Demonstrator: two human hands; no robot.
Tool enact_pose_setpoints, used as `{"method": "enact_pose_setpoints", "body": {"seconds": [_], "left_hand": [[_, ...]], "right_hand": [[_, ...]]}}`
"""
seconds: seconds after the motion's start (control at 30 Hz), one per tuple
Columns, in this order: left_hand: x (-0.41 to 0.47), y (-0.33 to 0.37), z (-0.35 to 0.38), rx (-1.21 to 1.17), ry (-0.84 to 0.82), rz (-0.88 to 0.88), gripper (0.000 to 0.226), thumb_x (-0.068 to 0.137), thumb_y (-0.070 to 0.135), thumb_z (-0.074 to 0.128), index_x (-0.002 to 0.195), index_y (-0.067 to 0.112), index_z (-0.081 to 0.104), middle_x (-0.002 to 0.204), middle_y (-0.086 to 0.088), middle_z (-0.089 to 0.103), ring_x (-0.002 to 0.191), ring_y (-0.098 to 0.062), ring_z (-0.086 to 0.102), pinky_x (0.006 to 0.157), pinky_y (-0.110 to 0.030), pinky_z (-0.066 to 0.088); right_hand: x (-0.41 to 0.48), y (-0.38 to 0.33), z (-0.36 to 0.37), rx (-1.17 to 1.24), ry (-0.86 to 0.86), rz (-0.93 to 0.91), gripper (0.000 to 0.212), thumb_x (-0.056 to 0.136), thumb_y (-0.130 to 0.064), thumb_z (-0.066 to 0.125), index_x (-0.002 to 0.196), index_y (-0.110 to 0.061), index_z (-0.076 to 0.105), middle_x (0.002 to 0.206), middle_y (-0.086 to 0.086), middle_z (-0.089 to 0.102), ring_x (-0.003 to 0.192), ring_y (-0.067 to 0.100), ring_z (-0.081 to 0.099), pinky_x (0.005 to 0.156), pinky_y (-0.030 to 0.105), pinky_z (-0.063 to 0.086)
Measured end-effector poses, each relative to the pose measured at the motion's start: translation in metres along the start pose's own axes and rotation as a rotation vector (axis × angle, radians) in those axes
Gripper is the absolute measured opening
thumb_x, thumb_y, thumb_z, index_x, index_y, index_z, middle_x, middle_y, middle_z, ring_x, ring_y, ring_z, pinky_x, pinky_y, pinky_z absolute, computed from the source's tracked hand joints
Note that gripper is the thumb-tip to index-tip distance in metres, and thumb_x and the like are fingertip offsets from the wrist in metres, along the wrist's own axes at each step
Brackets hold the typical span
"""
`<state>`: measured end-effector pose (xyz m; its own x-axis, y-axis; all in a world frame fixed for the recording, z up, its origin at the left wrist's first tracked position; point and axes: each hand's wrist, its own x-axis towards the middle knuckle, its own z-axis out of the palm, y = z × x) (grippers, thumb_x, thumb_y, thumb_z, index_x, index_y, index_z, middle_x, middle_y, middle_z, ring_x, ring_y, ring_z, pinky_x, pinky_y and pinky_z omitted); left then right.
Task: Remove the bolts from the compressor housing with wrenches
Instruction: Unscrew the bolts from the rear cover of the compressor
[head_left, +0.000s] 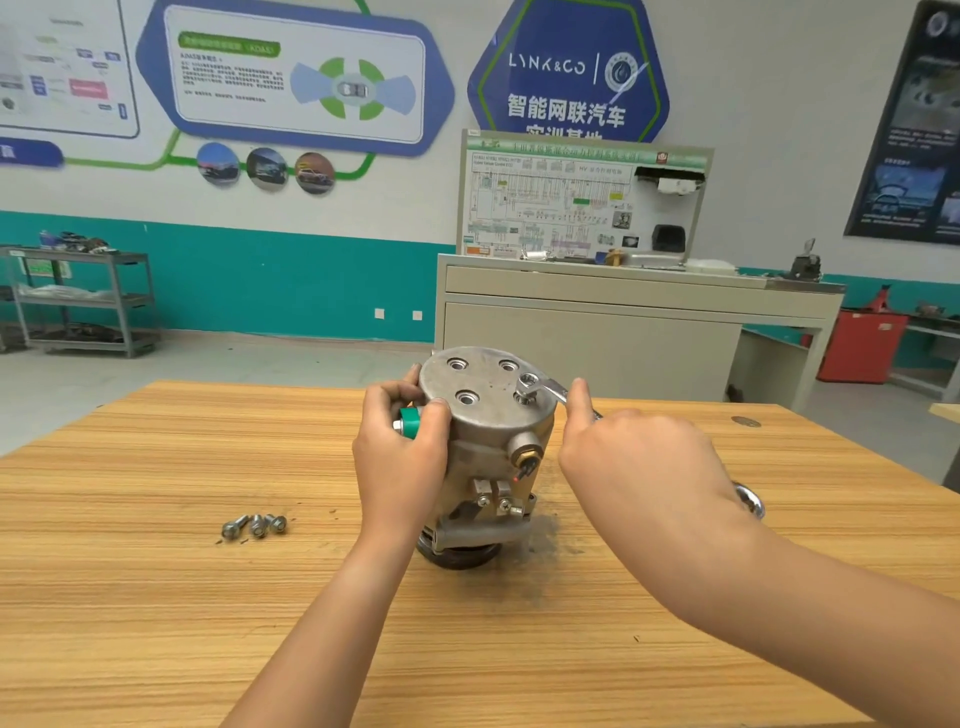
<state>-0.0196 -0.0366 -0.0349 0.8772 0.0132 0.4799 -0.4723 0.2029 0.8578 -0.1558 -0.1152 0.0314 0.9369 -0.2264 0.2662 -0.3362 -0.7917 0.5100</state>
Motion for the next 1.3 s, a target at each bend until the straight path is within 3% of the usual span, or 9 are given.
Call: {"method": "enact_pose_setpoints", "body": {"seconds": [0.1,0.17,0.27,0.4,0.8,0.97,1.1,1.23,1.3], "left_hand": [[0.000,-0.002,0.003,-0.008,-0.011,0.010,0.017,0.084,0.013,0.058,0.080,0.027,0.049,0.113,0.005,0.064,0.079,-0.019,0.057,0.063,-0.032,0.043],[-0.001,-0.004,0.005,-0.028,-0.020,0.016,0.017,0.084,0.012,0.058,0.081,0.027,0.049,0.109,0.017,0.061,0.082,-0.006,0.060,0.064,-0.026,0.046],[-0.001,-0.004,0.006,-0.053,-0.035,0.023,0.015,0.084,0.013,0.057,0.083,0.026,0.050,0.105,0.030,0.054,0.088,0.022,0.053,0.062,-0.007,0.044],[0.000,-0.007,0.005,-0.069,-0.038,0.019,0.015,0.085,0.013,0.057,0.083,0.026,0.050,0.108,0.027,0.055,0.090,0.023,0.052,0.064,-0.006,0.044],[0.000,-0.008,-0.003,-0.052,0.000,0.041,0.015,0.086,0.012,0.056,0.082,0.026,0.050,0.116,0.016,0.061,0.094,0.019,0.053,0.077,-0.026,0.048],[0.003,-0.007,-0.007,-0.084,0.018,0.016,0.018,0.085,0.009,0.057,0.080,0.025,0.051,0.105,0.017,0.063,0.099,-0.015,0.059,0.079,-0.040,0.049],[0.012,-0.006,-0.007,-0.036,-0.033,0.040,0.017,0.082,0.009,0.060,0.080,0.025,0.054,0.083,0.020,0.061,0.077,-0.001,0.056,0.070,-0.037,0.047],[0.018,-0.003,0.000,-0.016,-0.059,0.057,0.019,0.083,0.004,0.059,0.080,0.022,0.053,0.086,0.021,0.059,0.077,0.019,0.053,0.065,-0.010,0.042],[0.020,-0.002,0.002,0.009,-0.080,0.057,0.016,0.083,0.005,0.058,0.081,0.020,0.053,0.087,0.019,0.059,0.076,0.019,0.052,0.068,-0.016,0.042]], "right_hand": [[0.008,0.008,-0.009,-0.047,-0.026,-0.053,0.064,0.083,0.009,0.039,0.140,0.012,0.010,0.079,0.009,0.054,0.087,0.027,0.061,0.043,0.024,0.026],[0.009,0.016,-0.017,-0.087,-0.033,-0.089,0.055,0.085,0.009,0.038,0.138,0.008,0.024,0.075,0.001,0.045,0.096,0.030,0.060,0.042,0.024,0.023],[0.004,0.020,-0.016,-0.137,-0.035,-0.097,0.060,0.085,0.008,0.037,0.141,0.008,0.014,0.063,0.003,0.034,0.069,0.023,0.057,0.039,0.025,0.019],[0.001,0.020,-0.001,-0.169,-0.025,-0.059,0.073,0.083,0.010,0.039,0.143,0.006,-0.003,0.057,0.003,0.027,0.044,0.014,0.025,0.039,0.026,0.018],[0.007,0.032,0.008,-0.266,0.123,-0.145,0.077,0.082,0.009,0.040,0.145,-0.002,-0.003,0.056,-0.001,0.029,0.041,0.016,0.026,0.036,0.027,0.015],[0.012,0.048,0.035,-0.036,0.457,-0.065,0.047,0.068,-0.004,0.070,0.115,-0.002,0.064,0.042,0.007,0.044,0.025,0.019,0.030,0.031,0.014,0.017],[0.050,0.075,0.073,0.194,0.768,-0.147,0.021,0.081,-0.010,0.066,0.098,0.002,0.070,0.073,0.012,0.070,0.059,0.026,0.067,0.055,0.038,0.056],[0.110,0.075,0.069,0.244,0.789,-0.218,0.029,0.071,0.001,0.075,0.099,0.006,0.069,0.097,0.018,0.069,0.088,0.036,0.067,0.073,0.053,0.054],[0.139,0.066,0.055,0.253,0.791,-0.381,0.029,0.072,0.002,0.073,0.101,0.005,0.068,0.101,0.017,0.069,0.092,0.037,0.065,0.071,0.049,0.055]]}}
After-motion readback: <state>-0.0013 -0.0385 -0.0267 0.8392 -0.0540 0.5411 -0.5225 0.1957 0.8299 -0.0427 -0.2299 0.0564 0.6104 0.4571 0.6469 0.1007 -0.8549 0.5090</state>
